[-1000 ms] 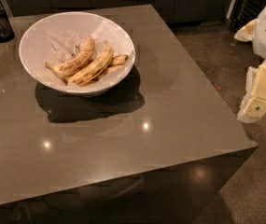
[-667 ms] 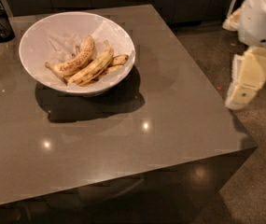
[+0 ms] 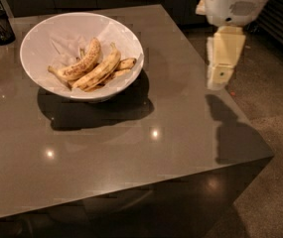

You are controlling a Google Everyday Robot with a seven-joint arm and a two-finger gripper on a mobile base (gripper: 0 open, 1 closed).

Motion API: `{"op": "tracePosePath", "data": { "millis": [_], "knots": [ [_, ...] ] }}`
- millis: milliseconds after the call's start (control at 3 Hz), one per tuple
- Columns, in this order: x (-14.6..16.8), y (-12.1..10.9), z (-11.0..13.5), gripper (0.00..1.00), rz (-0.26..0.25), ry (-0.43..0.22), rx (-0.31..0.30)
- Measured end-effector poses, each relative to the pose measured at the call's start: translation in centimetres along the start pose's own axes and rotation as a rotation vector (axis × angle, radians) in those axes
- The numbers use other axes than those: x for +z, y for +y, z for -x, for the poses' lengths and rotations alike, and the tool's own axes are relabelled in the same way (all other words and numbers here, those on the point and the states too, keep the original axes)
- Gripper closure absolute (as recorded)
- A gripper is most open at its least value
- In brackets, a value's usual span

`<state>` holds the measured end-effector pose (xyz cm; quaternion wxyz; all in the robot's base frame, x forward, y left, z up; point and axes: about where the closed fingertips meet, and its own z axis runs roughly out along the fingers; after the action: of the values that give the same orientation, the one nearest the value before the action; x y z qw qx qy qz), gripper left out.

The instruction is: Pick banana from white bowl

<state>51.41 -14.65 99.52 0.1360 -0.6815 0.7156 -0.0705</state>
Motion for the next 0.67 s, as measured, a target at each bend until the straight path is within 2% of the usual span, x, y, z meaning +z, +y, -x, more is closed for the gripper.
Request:
{"op": "tracePosePath", "data": {
  "millis": [333,667],
  "knots": [
    [0.0,-0.2,0.4,0.0,-0.018,-0.01,0.001],
    [-0.9,-1.7,3.1,0.0,-0.068,-0.033,-0.072]
  ]
}}
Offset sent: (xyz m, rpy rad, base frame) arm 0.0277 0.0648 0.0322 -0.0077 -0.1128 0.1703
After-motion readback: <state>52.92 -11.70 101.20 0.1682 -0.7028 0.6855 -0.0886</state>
